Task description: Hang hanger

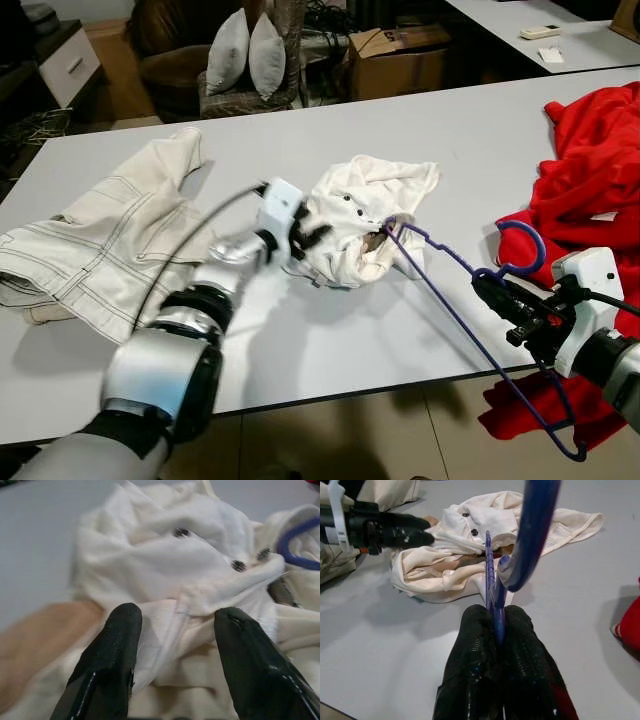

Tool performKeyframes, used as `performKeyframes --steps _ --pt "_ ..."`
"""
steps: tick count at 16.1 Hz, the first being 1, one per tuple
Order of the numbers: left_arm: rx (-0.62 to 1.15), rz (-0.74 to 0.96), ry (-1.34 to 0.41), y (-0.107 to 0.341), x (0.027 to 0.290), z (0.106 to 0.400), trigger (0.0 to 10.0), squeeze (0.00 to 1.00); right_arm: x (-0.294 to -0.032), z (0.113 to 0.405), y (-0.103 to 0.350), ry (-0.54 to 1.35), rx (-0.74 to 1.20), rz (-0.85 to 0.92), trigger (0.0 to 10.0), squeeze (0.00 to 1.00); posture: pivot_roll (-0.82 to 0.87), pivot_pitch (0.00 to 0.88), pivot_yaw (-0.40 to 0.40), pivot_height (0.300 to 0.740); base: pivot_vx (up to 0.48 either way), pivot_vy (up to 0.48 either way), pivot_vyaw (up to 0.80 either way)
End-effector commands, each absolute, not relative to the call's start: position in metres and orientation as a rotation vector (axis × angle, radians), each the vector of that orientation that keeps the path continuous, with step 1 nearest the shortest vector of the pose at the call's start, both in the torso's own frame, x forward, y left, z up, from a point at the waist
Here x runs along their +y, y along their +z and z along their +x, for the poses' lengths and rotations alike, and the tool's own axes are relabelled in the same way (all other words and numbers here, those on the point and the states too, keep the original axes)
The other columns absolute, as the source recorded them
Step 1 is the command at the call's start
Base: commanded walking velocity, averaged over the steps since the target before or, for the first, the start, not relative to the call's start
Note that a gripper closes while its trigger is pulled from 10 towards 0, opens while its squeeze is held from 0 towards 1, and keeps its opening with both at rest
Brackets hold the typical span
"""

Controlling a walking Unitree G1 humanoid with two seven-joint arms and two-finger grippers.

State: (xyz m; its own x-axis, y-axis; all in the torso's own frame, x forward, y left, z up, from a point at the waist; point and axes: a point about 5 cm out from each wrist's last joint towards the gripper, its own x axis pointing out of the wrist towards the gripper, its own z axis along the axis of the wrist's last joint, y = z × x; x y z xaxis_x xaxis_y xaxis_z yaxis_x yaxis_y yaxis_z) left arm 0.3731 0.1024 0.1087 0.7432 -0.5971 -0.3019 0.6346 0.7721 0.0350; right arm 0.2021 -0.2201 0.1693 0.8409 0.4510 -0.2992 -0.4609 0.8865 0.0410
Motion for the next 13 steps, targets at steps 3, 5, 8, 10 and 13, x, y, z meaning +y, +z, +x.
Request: performKeyframes --steps 3,5,8,10,13 --pt "0.359 0.190 -0.643 0.096 0.109 0.369 10.0 0.00 -0.222 0.203 0.177 0.481 0.294 -0.044 10.0 0.00 -0.25 0.000 0.103 0.740 0.000 0.000 0.00" --pt "0.354 0.173 -0.640 0.099 0.111 0.371 0.0 0.00 -0.221 0.204 0.178 0.478 0.292 -0.044 10.0 0.00 -0.25 0.000 0.106 0.740 0.000 0.000 0.00" --pt "0.380 0.260 -0.665 0.095 0.116 0.369 0.0 0.00 -0.220 0.206 0.177 0.477 0.285 -0.041 10.0 0.00 -0.25 0.000 0.113 0.740 0.000 0.000 0.00" --pt "0.394 0.290 -0.673 0.093 0.118 0.368 0.0 0.00 -0.220 0.208 0.177 0.473 0.279 -0.041 10.0 0.00 -0.24 0.000 0.118 0.740 0.000 0.000 0.00" --pt "0.386 0.286 -0.672 0.096 0.119 0.369 0.0 0.00 -0.221 0.210 0.177 0.463 0.269 -0.042 10.0 0.00 -0.24 0.000 0.131 0.740 0.000 0.000 0.00"
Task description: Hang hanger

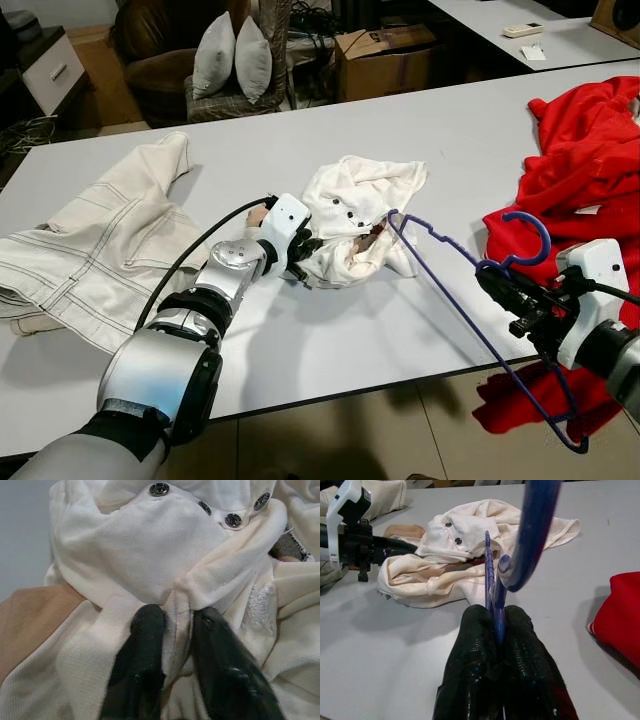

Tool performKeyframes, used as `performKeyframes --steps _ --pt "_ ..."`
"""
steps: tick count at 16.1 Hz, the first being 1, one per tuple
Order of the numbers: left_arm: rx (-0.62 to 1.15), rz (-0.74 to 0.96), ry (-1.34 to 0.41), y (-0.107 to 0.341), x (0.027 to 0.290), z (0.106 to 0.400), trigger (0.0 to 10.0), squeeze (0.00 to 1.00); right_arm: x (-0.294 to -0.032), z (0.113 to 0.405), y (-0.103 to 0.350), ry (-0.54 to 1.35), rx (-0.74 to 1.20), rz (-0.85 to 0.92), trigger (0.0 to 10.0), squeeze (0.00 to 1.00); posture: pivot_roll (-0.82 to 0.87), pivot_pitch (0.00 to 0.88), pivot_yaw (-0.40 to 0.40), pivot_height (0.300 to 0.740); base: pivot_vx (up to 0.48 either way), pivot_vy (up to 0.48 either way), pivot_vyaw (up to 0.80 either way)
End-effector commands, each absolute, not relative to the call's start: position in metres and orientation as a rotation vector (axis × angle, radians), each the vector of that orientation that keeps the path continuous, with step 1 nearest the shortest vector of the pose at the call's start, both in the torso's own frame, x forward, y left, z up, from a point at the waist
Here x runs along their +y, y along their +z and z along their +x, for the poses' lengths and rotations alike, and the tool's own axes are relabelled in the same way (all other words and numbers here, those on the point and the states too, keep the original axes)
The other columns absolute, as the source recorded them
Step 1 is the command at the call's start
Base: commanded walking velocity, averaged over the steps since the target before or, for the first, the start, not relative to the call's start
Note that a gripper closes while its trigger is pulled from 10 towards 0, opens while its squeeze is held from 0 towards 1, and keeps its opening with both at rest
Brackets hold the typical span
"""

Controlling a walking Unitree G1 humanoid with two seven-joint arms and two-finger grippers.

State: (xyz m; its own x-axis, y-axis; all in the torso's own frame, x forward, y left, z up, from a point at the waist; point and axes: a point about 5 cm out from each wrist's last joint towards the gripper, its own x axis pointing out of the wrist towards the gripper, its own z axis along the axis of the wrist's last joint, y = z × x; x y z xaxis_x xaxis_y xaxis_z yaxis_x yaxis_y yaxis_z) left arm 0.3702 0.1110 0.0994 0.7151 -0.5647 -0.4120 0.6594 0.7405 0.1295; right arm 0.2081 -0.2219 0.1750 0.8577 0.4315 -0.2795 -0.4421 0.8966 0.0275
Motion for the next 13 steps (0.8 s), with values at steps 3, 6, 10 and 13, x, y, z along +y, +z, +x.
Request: performKeyframes --steps 3,6,10,13 --pt "0.314 0.212 -0.640 0.111 0.121 0.377 0.0 0.00 -0.219 0.211 0.177 0.453 0.255 -0.037 10.0 0.00 -0.25 0.000 0.152 0.740 0.000 0.000 0.00" --pt "0.094 0.062 -0.602 0.165 0.133 0.397 0.0 0.00 -0.213 0.209 0.173 0.453 0.249 -0.016 10.0 0.00 -0.24 0.000 0.165 0.740 0.000 0.000 0.00" --pt "-0.035 0.126 -0.756 0.210 0.131 0.402 0.0 0.00 -0.205 0.212 0.168 0.485 0.248 0.017 10.0 0.00 -0.16 0.000 0.134 0.740 0.000 0.000 0.00" --pt "-0.086 0.124 -0.820 0.231 0.128 0.403 0.0 0.00 -0.198 0.221 0.164 0.501 0.243 0.031 10.0 0.00 -0.12 0.000 0.120 0.740 0.000 0.000 0.00"
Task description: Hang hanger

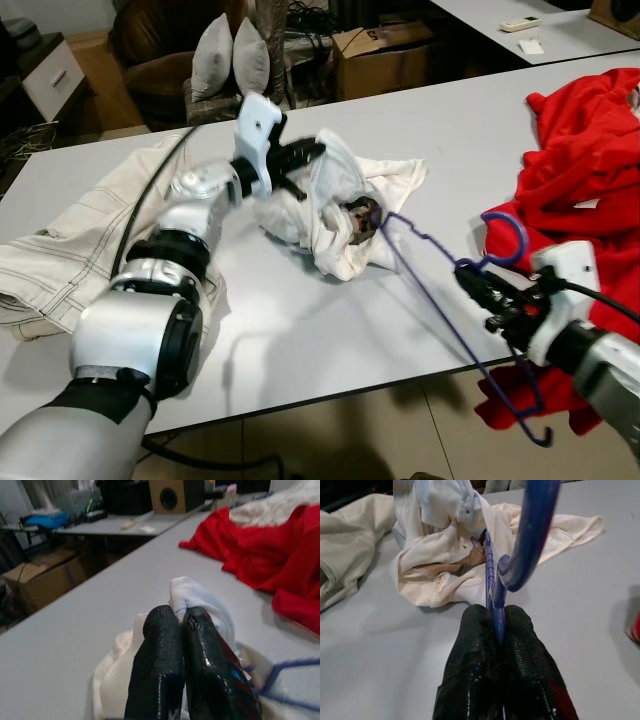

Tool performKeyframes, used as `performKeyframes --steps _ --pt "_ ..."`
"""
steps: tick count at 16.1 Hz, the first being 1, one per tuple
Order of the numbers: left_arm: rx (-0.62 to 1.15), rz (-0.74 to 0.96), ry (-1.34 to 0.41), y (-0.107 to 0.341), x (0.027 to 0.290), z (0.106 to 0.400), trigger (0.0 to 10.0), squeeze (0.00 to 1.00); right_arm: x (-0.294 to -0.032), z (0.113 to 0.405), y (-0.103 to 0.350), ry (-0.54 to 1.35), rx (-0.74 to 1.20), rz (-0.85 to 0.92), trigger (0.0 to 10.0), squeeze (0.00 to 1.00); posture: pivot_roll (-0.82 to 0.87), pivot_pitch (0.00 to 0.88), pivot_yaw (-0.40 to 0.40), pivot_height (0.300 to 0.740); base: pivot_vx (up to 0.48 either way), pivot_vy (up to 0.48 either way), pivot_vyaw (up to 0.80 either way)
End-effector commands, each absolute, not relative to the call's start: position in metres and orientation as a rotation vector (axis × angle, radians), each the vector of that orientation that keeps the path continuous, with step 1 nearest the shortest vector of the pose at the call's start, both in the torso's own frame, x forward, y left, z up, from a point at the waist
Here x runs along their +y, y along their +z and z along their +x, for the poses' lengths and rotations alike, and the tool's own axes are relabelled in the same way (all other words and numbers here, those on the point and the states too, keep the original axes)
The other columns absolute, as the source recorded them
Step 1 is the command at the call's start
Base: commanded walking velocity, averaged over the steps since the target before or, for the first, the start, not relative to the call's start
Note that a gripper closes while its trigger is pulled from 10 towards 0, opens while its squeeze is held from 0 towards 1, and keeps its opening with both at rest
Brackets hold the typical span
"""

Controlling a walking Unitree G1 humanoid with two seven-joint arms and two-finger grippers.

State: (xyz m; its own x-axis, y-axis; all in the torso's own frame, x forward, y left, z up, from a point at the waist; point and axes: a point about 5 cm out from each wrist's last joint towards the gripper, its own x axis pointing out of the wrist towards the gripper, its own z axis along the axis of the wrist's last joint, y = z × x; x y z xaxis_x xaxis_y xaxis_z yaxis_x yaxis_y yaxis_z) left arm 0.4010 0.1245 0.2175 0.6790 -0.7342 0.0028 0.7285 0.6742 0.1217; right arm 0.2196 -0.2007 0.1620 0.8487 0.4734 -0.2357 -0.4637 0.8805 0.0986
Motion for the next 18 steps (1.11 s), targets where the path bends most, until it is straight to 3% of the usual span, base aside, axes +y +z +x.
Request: performKeyframes --steps 1,8,11,12,16,18 --pt "-0.115 0.099 -0.827 0.237 0.127 0.402 0.0 0.00 -0.193 0.225 0.162 0.503 0.237 0.041 10.0 0.00 -0.10 0.000 0.116 0.740 0.000 0.000 0.00" --pt "-0.232 0.007 -0.809 0.264 0.144 0.390 0.0 0.00 -0.170 0.254 0.132 0.293 0.274 0.196 10.0 0.00 -0.03 0.000 0.069 0.740 0.000 0.000 0.00" --pt "-0.207 0.058 -0.788 0.258 0.149 0.386 0.0 0.00 -0.178 0.262 0.140 0.207 0.210 0.271 10.0 0.00 -0.02 0.000 0.054 0.740 0.000 0.000 0.00" --pt "-0.187 0.090 -0.742 0.253 0.156 0.383 0.0 0.00 -0.196 0.264 0.159 0.172 0.101 0.359 10.0 0.00 -0.02 0.000 0.052 0.740 0.000 0.000 0.00" --pt "-0.206 0.081 -0.714 0.254 0.159 0.379 0.0 0.00 -0.224 0.251 0.189 0.214 -0.083 0.467 10.0 0.00 -0.04 0.000 0.057 0.740 0.000 0.000 0.00" --pt "-0.199 0.087 -0.716 0.251 0.157 0.378 0.0 0.00 -0.221 0.246 0.178 0.235 -0.007 0.437 10.0 0.00 -0.05 0.000 0.062 0.740 0.000 0.000 0.00"
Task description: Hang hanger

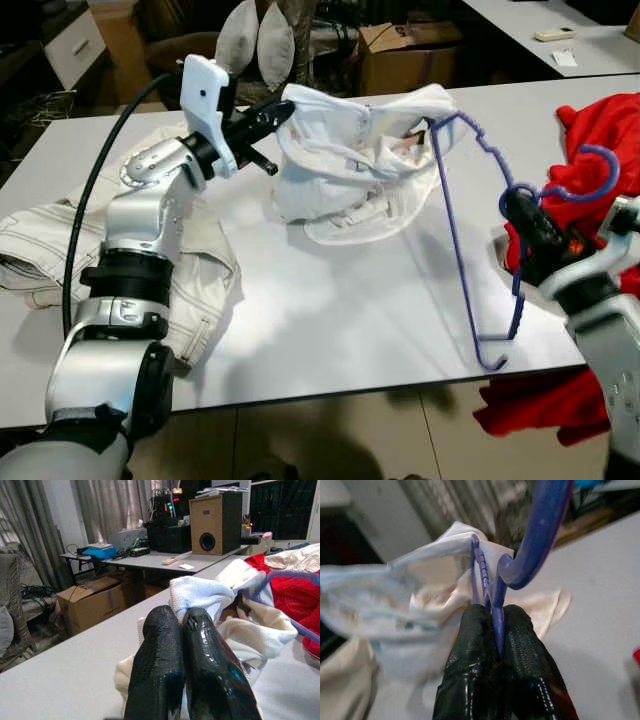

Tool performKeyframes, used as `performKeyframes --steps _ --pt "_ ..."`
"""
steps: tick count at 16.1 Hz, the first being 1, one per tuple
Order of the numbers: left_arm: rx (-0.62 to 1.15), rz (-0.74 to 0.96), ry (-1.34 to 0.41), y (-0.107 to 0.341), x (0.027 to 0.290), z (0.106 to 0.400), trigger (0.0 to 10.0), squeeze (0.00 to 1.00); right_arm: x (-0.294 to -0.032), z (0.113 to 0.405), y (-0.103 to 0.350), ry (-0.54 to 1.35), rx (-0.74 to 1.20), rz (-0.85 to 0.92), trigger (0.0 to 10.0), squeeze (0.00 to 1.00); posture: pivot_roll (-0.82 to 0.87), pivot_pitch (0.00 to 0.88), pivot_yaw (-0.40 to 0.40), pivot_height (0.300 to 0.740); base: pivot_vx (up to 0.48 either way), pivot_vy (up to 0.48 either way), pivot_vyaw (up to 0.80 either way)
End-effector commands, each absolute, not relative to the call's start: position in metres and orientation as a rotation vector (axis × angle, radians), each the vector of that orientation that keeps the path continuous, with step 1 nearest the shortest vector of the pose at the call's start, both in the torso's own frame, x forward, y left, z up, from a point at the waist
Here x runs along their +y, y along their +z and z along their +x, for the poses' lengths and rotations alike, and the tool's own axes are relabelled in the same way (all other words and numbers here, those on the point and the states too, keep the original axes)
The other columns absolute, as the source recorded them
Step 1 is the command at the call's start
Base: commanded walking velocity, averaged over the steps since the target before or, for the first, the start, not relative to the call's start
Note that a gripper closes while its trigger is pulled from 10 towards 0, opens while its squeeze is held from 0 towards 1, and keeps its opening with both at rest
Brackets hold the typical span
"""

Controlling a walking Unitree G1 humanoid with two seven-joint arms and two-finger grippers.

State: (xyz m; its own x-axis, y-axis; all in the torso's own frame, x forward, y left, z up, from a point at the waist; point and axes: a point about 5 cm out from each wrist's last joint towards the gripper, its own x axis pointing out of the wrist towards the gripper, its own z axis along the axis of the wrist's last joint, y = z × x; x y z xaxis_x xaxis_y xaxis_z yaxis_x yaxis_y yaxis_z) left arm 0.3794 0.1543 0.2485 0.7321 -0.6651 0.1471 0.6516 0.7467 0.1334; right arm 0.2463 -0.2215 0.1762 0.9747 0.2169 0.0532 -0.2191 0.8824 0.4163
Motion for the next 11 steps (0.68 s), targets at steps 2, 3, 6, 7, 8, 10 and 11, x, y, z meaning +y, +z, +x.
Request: performKeyframes --steps 2,3,6,7,8,10,11 --pt "-0.162 0.106 -0.734 0.239 0.150 0.375 0.0 0.00 -0.218 0.235 0.142 0.185 0.225 0.392 10.0 0.00 -0.06 0.000 0.067 0.740 0.000 0.000 0.00" --pt "-0.159 0.107 -0.734 0.238 0.149 0.374 0.0 0.00 -0.218 0.234 0.140 0.179 0.237 0.406 10.0 0.00 -0.06 0.000 0.068 0.740 0.000 0.000 0.00" --pt "-0.159 0.107 -0.734 0.238 0.149 0.374 0.0 0.00 -0.218 0.234 0.140 0.179 0.237 0.406 10.0 0.00 -0.06 0.000 0.068 0.740 0.000 0.000 0.00" --pt "-0.159 0.107 -0.734 0.238 0.149 0.374 0.0 0.00 -0.218 0.234 0.140 0.179 0.237 0.406 10.0 0.00 -0.06 0.000 0.068 0.740 0.000 0.000 0.00" --pt "-0.159 0.107 -0.734 0.238 0.149 0.374 0.0 0.00 -0.218 0.234 0.140 0.179 0.237 0.406 10.0 0.00 -0.06 0.000 0.068 0.740 0.000 0.000 0.00" --pt "-0.159 0.107 -0.734 0.238 0.149 0.374 0.0 0.00 -0.218 0.234 0.140 0.179 0.237 0.406 10.0 0.00 -0.06 0.000 0.068 0.740 0.000 0.000 0.00" --pt "-0.159 0.107 -0.734 0.238 0.149 0.374 0.0 0.00 -0.218 0.234 0.140 0.179 0.237 0.406 10.0 0.00 -0.06 0.000 0.068 0.740 0.000 0.000 0.00"
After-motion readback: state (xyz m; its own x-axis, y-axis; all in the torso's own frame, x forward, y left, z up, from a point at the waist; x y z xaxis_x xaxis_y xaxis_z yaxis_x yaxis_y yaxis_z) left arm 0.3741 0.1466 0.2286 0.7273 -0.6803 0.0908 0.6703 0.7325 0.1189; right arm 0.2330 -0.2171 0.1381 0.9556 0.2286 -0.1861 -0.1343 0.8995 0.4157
